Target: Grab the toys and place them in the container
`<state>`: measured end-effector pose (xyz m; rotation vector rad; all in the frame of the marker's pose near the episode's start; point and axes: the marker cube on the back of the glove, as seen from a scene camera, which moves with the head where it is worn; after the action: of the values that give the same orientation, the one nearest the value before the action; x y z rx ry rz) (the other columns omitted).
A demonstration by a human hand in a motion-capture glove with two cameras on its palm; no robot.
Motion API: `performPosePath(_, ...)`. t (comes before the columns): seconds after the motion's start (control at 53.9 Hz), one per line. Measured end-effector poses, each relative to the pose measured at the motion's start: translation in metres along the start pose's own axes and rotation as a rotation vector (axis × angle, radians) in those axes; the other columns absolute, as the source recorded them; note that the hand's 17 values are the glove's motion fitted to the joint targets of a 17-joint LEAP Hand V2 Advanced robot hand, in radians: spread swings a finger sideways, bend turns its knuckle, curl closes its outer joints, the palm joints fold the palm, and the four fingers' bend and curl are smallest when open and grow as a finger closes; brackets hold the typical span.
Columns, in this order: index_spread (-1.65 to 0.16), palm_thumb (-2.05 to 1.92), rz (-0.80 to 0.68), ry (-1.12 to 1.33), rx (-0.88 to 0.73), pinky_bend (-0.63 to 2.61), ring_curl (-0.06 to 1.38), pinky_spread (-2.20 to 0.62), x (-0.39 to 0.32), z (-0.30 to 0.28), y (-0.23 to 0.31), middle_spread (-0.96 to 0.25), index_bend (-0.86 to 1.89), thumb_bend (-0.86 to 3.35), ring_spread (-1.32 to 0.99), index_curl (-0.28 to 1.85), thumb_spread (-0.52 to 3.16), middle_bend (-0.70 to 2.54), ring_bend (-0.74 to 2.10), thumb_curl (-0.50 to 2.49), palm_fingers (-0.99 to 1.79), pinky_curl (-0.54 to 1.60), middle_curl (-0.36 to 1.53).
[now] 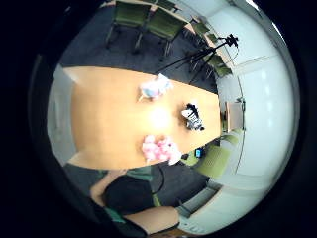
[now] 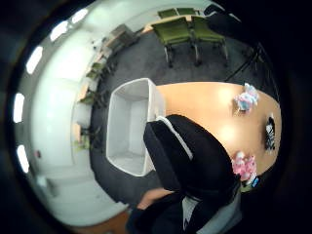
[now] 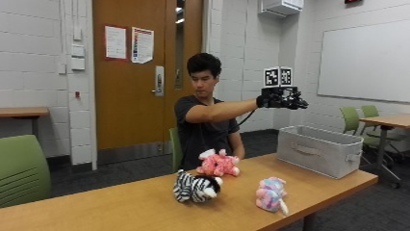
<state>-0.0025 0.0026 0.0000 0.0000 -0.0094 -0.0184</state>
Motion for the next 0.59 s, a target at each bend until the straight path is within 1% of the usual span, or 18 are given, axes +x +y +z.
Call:
performPosePath(0.111,-0.19,-0.04,-0.001,0.004,0.000,0.42,0.03,-0.05,-0.001,0.000,0.001,-0.12,0.23,-0.03,-0.18,0.11,0.78,0.24,0.17,0.01,0.20,0.14,0.09)
performPosePath(0.241,-0.25,-0.05,0.003,0.012,0.015,0.44,0.06,-0.06,0.000,-0.001,-0.001,-0.15,0.22,-0.03,-0.24,0.16,1.06,0.26,0.18,0.03,0.17,0.18,0.14)
performPosePath(0.389,-0.28,-0.06,-0.019,0.024,0.020,0.45,0.07,-0.06,-0.003,-0.007,0.004,-0.16,0.23,-0.04,-0.27,0.22,1.20,0.26,0.18,0.06,0.14,0.22,0.19)
performPosePath(0.501,-0.30,-0.08,-0.042,0.039,0.002,0.47,0.09,-0.05,0.003,-0.012,0.008,-0.16,0.22,-0.05,-0.27,0.25,1.22,0.26,0.18,0.07,0.13,0.24,0.22)
performPosePath(0.593,-0.30,-0.10,-0.045,0.059,0.001,0.47,0.11,-0.05,0.014,-0.020,0.022,-0.16,0.21,-0.07,-0.28,0.27,1.20,0.24,0.20,0.08,0.12,0.25,0.24)
